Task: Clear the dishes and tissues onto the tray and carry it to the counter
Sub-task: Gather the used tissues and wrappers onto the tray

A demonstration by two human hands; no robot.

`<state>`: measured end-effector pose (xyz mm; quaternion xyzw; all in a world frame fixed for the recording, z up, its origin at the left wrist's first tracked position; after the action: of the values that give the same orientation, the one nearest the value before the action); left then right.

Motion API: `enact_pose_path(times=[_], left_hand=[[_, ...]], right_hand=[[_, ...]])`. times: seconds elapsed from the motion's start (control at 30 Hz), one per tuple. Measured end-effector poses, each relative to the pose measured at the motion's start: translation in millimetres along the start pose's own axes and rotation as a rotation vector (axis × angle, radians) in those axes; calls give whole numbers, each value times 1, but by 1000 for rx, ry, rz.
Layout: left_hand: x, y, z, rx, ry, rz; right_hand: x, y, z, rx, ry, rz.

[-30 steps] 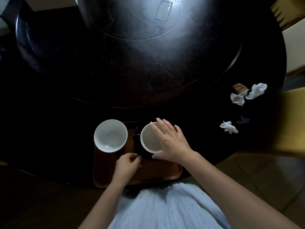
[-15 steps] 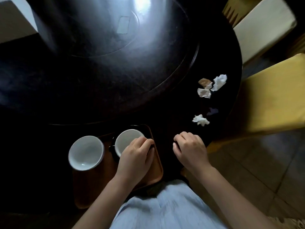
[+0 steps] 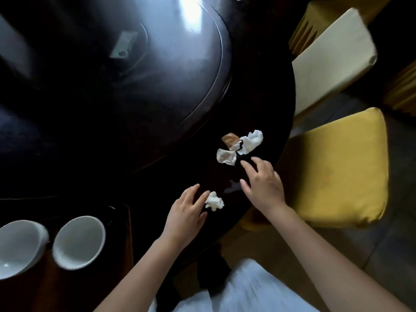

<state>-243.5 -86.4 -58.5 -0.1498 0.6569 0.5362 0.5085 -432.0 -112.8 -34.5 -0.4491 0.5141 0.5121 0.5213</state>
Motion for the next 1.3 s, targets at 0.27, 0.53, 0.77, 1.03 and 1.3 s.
enact_pose_path(times=[0.27, 0.53, 0.77, 1.03, 1.3], left_hand=[[31, 3, -30, -6, -33, 29], [41, -8, -22, -29, -10, 168], [43, -8, -25, -111, 64, 207], [29, -30, -16, -273, 274, 367], [13, -55, -18, -356, 352, 284]], right_hand=[[37, 37, -97, 18, -140, 46], [58, 39, -114, -35, -46, -75], [35, 76, -111, 281, 211, -416], [41, -1, -123, -212, 45, -370], [65, -6, -127, -272, -178, -234]])
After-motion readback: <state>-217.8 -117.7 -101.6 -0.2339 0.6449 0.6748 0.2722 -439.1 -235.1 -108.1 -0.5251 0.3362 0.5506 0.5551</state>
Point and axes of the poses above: each hand's wrist, its own z-axis away from the middle knuckle, its own x-axis out of the palm, y = z × x, the point moved 7 cm from there along -z, towards the middle knuckle, and after that the axes turned 12 degrees about z, right-handed, at the moved point
